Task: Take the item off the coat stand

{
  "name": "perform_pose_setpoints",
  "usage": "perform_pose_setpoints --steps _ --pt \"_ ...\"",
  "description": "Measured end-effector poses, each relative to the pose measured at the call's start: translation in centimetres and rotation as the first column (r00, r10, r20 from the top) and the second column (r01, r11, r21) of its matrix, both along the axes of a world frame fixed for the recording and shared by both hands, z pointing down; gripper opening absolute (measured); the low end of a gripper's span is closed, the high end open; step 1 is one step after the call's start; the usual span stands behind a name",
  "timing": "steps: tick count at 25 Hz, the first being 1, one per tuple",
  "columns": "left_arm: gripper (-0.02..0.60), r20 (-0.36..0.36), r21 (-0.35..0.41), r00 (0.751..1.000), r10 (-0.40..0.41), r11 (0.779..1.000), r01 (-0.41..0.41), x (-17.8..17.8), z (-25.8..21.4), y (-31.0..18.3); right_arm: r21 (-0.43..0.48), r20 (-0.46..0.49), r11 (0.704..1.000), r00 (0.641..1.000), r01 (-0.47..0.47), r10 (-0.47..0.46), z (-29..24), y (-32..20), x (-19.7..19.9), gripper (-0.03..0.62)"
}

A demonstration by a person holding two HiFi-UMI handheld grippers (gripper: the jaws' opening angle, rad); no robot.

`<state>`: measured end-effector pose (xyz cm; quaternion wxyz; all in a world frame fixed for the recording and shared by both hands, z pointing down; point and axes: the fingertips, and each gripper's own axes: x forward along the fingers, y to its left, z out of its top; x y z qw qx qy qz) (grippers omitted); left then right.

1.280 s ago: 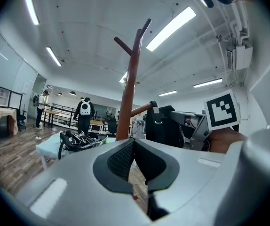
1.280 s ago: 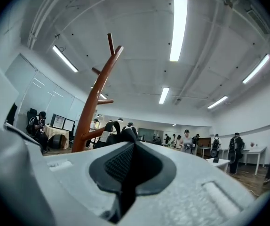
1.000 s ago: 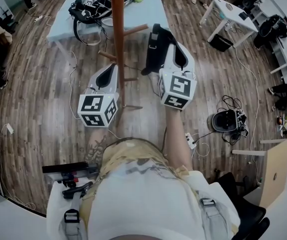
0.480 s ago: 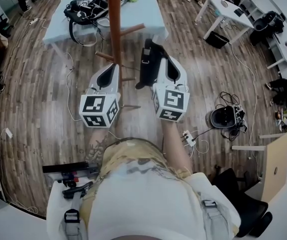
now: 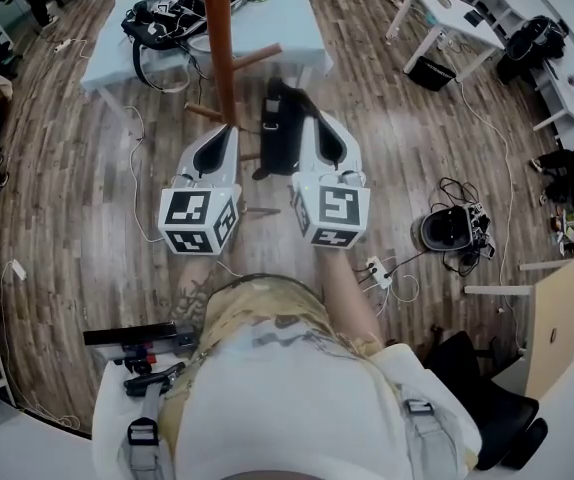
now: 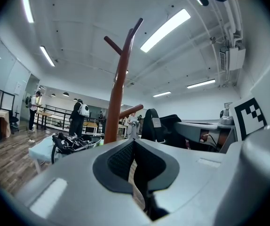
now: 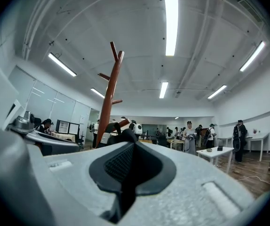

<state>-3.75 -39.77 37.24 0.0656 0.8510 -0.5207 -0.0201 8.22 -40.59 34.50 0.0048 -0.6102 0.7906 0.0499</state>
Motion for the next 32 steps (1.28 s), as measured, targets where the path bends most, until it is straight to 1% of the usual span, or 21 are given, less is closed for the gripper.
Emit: perform_pose_setpoints --steps 12,18,23,32 --pt "-0.008 0.000 0.001 1.000 -0.026 1.000 0.026 -0.18 -0.07 0.17 0.001 -0.014 1.000 1.000 0.001 -0.001 0.15 -0.02 0.39 0.005" --pt "-0.008 0.001 -0.001 1.000 -0.026 1.000 0.026 -0.12 0.09 0.23 0.001 -0.009 1.000 1.000 0.005 -0.005 0.30 0.08 0.34 0.005" --pt "-0.008 0.002 -0.005 1.000 -0.020 1.000 0.020 0.17 -0.10 0.24 -0.003 -0.039 1.000 0.999 0.005 -0.005 0.24 0.22 0.25 0.005" --pt "-0.008 -0.005 -0.004 1.000 -0.016 1.000 0.016 0.49 -0.12 0.30 0.007 -0.040 1.000 0.999 0.016 -0.016 -0.14 0.46 0.14 0.005"
